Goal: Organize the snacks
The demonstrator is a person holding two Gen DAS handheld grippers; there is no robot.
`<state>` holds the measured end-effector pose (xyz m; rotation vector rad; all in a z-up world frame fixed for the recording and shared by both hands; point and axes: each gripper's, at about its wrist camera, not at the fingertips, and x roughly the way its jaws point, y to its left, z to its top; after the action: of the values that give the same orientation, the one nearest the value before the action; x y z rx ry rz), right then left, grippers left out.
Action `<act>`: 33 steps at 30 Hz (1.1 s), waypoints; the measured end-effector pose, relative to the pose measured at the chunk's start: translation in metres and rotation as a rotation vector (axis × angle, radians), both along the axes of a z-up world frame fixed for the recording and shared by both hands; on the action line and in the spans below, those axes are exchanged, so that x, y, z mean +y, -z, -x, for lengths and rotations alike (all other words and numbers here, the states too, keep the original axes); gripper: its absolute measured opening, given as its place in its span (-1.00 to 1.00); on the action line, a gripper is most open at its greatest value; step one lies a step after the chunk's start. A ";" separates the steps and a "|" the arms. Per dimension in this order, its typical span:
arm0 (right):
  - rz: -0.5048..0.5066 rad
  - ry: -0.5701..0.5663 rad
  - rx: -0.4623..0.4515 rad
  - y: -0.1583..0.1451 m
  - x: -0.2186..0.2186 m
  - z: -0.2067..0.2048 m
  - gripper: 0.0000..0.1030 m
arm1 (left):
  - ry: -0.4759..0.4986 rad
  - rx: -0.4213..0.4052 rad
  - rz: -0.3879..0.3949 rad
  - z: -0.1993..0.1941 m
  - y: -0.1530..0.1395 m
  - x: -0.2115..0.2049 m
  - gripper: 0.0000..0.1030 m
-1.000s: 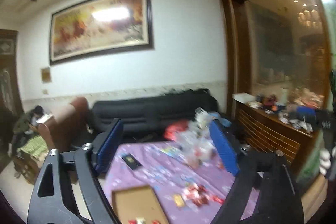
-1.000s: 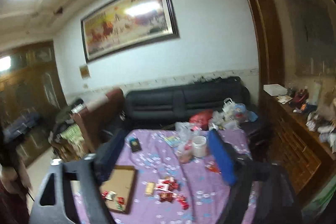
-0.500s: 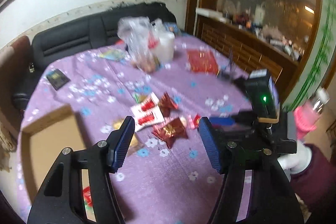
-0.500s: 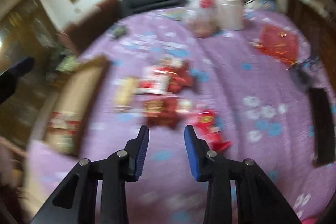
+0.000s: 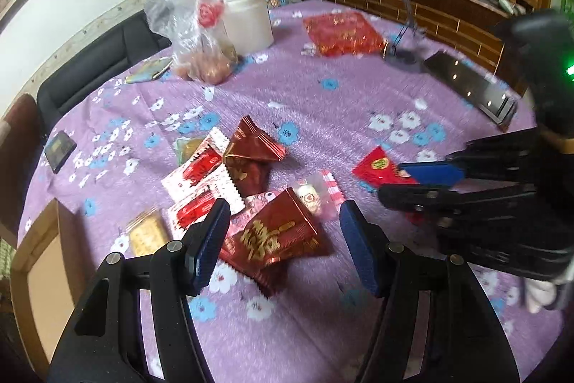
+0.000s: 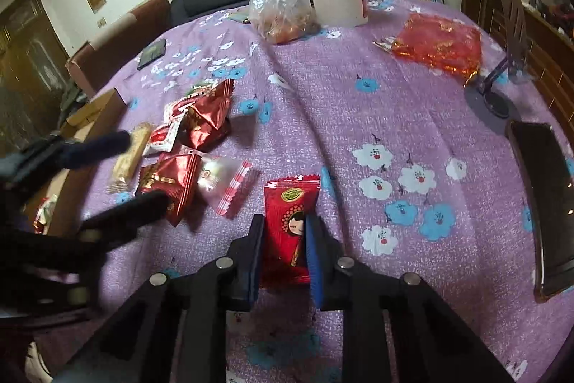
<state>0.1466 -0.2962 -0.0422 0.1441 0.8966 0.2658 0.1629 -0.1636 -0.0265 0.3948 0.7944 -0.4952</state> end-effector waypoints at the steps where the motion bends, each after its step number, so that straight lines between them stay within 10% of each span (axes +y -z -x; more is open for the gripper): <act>1: -0.007 -0.001 0.000 0.000 -0.001 0.000 -0.53 | 0.000 0.001 -0.011 -0.003 0.004 -0.003 0.24; 8: -0.039 0.004 -0.001 0.001 -0.005 0.001 -0.53 | 0.011 0.025 -0.043 -0.015 0.022 -0.013 0.24; 11: -0.039 0.006 -0.003 0.000 -0.005 0.002 -0.53 | 0.017 0.029 -0.057 -0.010 0.018 -0.014 -0.33; 33: -0.017 0.019 -0.024 0.000 0.000 0.012 -0.53 | -0.058 0.046 -0.063 0.040 0.013 0.010 -0.36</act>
<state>0.1348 -0.2959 -0.0426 0.1648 0.8691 0.2571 0.1227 -0.1537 -0.0393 0.4183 0.8652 -0.4268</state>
